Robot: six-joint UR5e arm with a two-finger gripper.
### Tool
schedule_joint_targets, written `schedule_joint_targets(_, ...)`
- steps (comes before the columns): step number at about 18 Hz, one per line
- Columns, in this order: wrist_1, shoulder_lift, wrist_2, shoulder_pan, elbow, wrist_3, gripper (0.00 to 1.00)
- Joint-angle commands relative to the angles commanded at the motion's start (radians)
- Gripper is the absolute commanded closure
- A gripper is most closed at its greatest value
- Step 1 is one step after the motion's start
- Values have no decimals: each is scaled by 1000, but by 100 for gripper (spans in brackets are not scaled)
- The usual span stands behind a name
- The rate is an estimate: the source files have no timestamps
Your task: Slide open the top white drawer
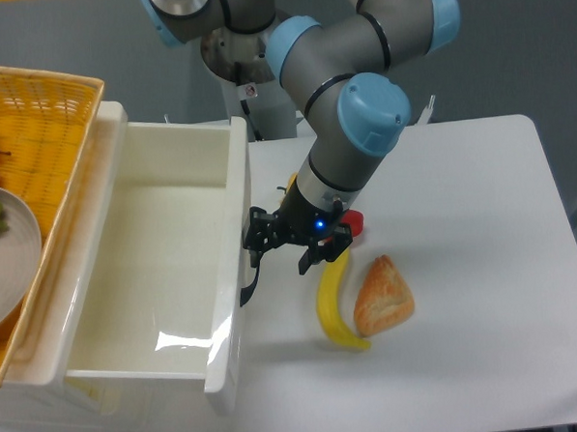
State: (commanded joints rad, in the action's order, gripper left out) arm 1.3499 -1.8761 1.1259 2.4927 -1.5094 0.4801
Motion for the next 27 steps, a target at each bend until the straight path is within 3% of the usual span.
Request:
schedule_joint_targets(4, 0, 2, 2, 11, 2, 5, 17)
schedule_joint_targets(8, -3, 6, 5, 46, 9, 41, 2)
schedule_joint_targets(12, -67, 5, 21, 69, 17, 48, 0)
schedule_joint_targets(15, -109, -2, 104, 94, 14, 55, 0)
schedule_joint_targets(19, -179, -57, 236, 124, 11, 77, 0)
schedule_joint_targets(22, -192, -92, 310, 144, 15, 89, 0)
schedule_joint_targets(27, -196, -129, 353, 182, 12, 472, 0)
